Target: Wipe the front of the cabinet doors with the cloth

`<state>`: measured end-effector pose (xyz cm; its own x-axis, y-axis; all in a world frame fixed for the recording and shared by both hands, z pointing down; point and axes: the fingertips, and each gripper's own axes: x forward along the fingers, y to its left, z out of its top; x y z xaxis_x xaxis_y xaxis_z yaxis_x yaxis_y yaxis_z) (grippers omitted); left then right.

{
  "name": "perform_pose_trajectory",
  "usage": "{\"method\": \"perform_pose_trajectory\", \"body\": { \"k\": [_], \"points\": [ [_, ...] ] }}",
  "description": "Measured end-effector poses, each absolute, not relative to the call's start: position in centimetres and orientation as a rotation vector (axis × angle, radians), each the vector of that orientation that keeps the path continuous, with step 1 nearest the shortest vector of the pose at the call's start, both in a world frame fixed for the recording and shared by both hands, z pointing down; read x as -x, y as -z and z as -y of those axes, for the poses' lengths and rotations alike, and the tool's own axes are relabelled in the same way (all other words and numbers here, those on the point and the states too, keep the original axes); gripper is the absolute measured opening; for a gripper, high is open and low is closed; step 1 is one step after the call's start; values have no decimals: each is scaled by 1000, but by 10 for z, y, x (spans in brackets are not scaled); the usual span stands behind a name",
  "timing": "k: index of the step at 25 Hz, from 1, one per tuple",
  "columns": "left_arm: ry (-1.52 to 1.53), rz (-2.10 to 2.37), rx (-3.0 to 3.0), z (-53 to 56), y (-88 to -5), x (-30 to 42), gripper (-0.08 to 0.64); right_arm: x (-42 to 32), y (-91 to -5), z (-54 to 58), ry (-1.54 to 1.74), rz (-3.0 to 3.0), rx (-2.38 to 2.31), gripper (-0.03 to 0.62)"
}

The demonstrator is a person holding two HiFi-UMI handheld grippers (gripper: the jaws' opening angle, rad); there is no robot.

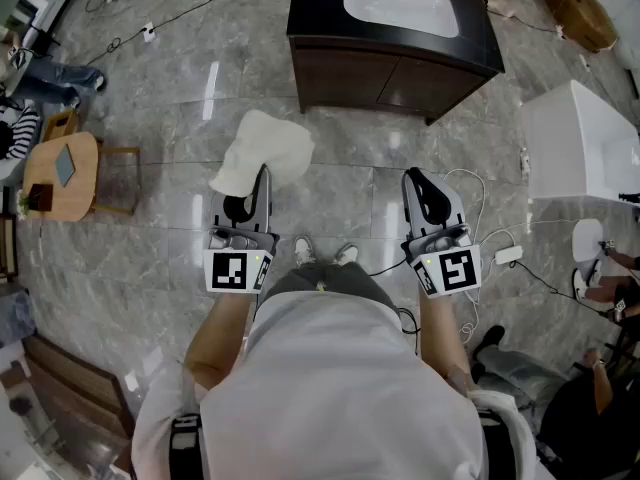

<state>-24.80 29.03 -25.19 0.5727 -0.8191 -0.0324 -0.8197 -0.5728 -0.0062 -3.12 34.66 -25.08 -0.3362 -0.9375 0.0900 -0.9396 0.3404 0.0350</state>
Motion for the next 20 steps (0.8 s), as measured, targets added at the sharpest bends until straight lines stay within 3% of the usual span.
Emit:
{"method": "perform_pose_trajectory", "body": {
  "k": [20],
  "points": [
    [25,-1563,2656,-284,250,203,60,-14,239,-336,-89,2655,-1637,52]
  ]
}}
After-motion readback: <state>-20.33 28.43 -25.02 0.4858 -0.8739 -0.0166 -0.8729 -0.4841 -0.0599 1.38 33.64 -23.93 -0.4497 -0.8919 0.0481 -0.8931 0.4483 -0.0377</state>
